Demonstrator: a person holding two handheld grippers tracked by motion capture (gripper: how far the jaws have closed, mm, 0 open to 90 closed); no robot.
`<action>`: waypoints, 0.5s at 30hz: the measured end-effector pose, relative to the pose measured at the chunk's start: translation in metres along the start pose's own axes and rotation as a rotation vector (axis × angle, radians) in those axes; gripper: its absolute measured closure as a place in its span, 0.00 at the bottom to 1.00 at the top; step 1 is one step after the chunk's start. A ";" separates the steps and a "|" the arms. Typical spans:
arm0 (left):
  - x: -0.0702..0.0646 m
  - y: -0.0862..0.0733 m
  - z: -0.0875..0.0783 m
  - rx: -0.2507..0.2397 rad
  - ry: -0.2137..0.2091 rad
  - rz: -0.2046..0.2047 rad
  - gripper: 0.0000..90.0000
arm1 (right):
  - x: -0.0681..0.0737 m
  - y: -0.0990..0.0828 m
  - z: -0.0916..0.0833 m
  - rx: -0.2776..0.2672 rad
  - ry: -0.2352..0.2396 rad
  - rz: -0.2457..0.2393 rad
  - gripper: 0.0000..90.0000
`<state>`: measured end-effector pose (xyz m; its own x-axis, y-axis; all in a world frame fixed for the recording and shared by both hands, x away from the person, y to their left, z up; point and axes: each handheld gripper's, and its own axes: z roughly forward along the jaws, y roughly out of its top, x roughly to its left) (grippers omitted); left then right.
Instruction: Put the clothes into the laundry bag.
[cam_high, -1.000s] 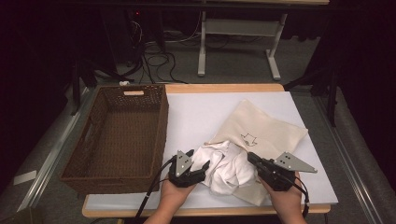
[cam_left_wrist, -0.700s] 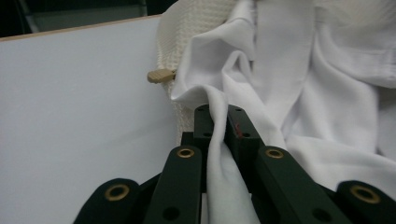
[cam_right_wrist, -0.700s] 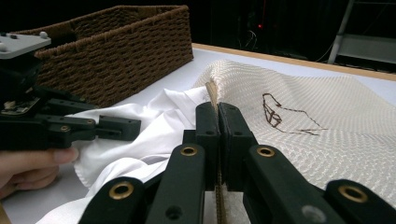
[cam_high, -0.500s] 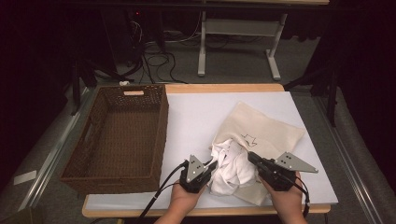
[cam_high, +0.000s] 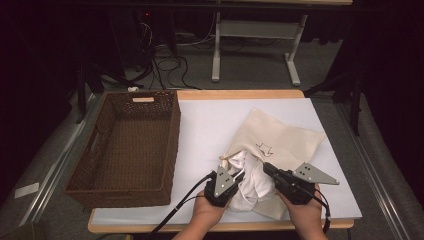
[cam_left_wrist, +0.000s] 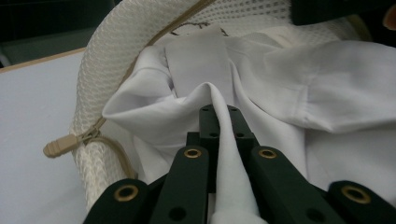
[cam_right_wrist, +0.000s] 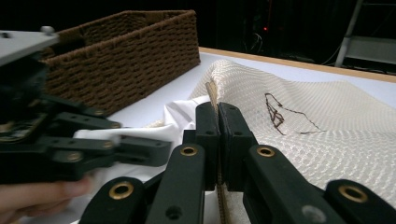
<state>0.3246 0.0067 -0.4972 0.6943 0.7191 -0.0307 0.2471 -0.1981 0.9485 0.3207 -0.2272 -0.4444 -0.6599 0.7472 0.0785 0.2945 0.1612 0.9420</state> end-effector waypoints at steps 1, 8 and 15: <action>0.002 0.001 0.002 0.002 0.007 -0.004 0.99 | 0.001 0.000 0.000 -0.005 0.006 0.001 0.98; 0.018 0.013 0.016 0.004 0.043 -0.028 1.00 | 0.002 0.003 -0.002 -0.023 0.011 0.006 0.98; 0.004 0.020 0.043 0.020 0.016 -0.016 1.00 | 0.000 0.003 -0.003 -0.032 0.006 0.010 0.98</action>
<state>0.3611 -0.0231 -0.4917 0.6790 0.7330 -0.0409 0.2722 -0.1997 0.9413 0.3195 -0.2283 -0.4402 -0.6612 0.7449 0.0893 0.2784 0.1330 0.9512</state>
